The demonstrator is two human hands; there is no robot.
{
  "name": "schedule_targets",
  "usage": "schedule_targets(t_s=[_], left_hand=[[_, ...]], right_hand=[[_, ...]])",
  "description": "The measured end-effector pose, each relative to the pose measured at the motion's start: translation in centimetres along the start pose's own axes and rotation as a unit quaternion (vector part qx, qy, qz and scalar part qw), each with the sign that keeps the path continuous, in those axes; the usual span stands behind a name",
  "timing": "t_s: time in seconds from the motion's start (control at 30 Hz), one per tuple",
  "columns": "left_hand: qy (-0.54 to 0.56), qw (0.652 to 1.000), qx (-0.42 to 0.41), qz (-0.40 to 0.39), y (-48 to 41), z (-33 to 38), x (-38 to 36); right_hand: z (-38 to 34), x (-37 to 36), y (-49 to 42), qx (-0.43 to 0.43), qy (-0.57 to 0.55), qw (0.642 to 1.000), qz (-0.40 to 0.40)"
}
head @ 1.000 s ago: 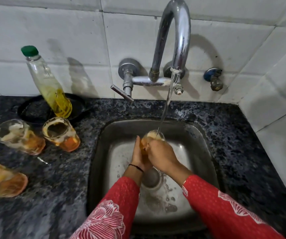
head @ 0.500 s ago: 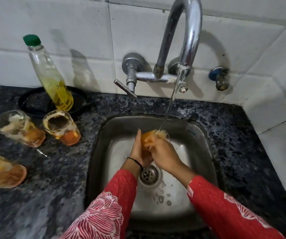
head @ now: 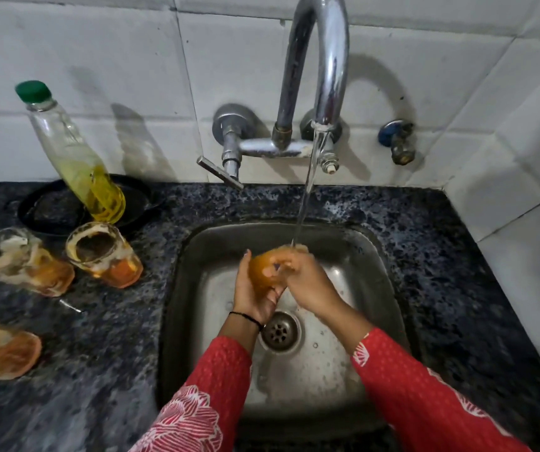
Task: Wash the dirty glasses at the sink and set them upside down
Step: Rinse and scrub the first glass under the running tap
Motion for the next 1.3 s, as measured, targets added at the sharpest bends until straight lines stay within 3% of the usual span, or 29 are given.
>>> schedule_targets(t_s=[0.03,0.07,0.1,0.17,0.2,0.23,0.3,0.37,0.43,0.47,0.5,0.6,0.63,0.73,0.83,0.9,0.97,1.07,1.17,1.23,1.3], left_hand=[[-0.005,1.0,-0.009,-0.001,-0.1,0.1,-0.1],[-0.012,1.0,-0.012,-0.005,0.0,0.2,-0.3],[-0.022,1.0,-0.006,-0.005,0.1,0.3,-0.3],[-0.019,1.0,0.005,0.013,0.3,0.2,-0.2],[0.001,1.0,0.009,0.022,0.3,0.1,-0.1],[0.027,0.999,0.008,0.028,0.4,-0.1,0.1],[0.066,0.998,0.003,0.017,0.9,-0.4,-0.3],[0.045,0.999,-0.003,-0.001,1.5,-0.4,-1.0],[-0.005,1.0,-0.012,-0.019,2.2,-0.3,-1.8],[-0.035,0.999,-0.027,-0.026,2.6,-0.2,-2.2],[-0.077,0.995,-0.051,-0.032,3.0,0.0,-2.6],[-0.233,0.962,-0.134,-0.05,3.6,1.0,-4.3],[-0.293,0.944,-0.146,-0.044,3.6,1.2,-4.9],[-0.403,0.903,-0.143,-0.036,3.3,1.1,-6.6],[-0.406,0.902,-0.139,-0.04,2.9,0.1,-7.1],[-0.343,0.931,-0.116,-0.05,3.2,-0.5,-6.4],[-0.234,0.967,-0.04,-0.094,3.8,-0.9,-5.2],[-0.164,0.972,0.07,-0.151,5.3,-0.7,-3.3],[-0.184,0.97,0.072,-0.139,6.0,0.1,-2.0],[-0.346,0.934,-0.003,-0.085,5.6,0.9,-1.3],[-0.553,0.828,-0.087,-0.015,4.7,1.6,-0.9]], right_hand=[[0.2,-0.5,0.2,-0.051,-0.087,0.995,0.026],[0.1,-0.9,0.7,-0.048,-0.061,0.997,0.021],[0.0,-1.3,1.3,0.008,0.042,0.999,-0.018],[0.7,-1.4,2.1,0.145,0.283,0.943,-0.095],[1.6,-1.0,2.1,0.182,0.341,0.918,-0.091],[2.3,-0.6,2.0,0.216,0.338,0.914,-0.062],[2.4,-0.3,2.1,0.218,0.212,0.952,0.017],[2.0,-0.3,2.6,0.19,0.097,0.969,0.125],[2.5,0.0,3.1,0.071,-0.069,0.963,0.251],[3.1,0.2,3.0,-0.026,-0.186,0.938,0.293],[4.0,0.2,2.7,-0.115,-0.316,0.886,0.32],[5.5,-0.5,2.1,-0.255,-0.603,0.696,0.296],[5.8,-0.9,2.0,-0.275,-0.629,0.673,0.275],[5.7,-1.7,2.2,-0.293,-0.656,0.648,0.254],[5.6,-1.8,1.9,-0.286,-0.676,0.625,0.266],[5.6,-1.7,1.4,-0.286,-0.664,0.641,0.257],[5.1,-1.6,1.0,-0.272,-0.627,0.692,0.234],[4.1,-1.0,0.1,-0.194,-0.496,0.822,0.201],[1.7,0.1,-0.6,-0.076,-0.268,0.951,0.133],[0.3,0.7,-1.3,-0.018,-0.062,0.996,0.058],[-0.4,0.9,-1.9,-0.015,0.114,0.993,0.002]])
Point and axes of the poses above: each hand's wrist, its own y-axis away from the middle knuckle, its own x-axis out of the back of the hand, z = x × y, the point moved 3 cm from there along -y, towards the middle knuckle, and after that the axes turned 2 degrees about x, right-handed, at the moved point
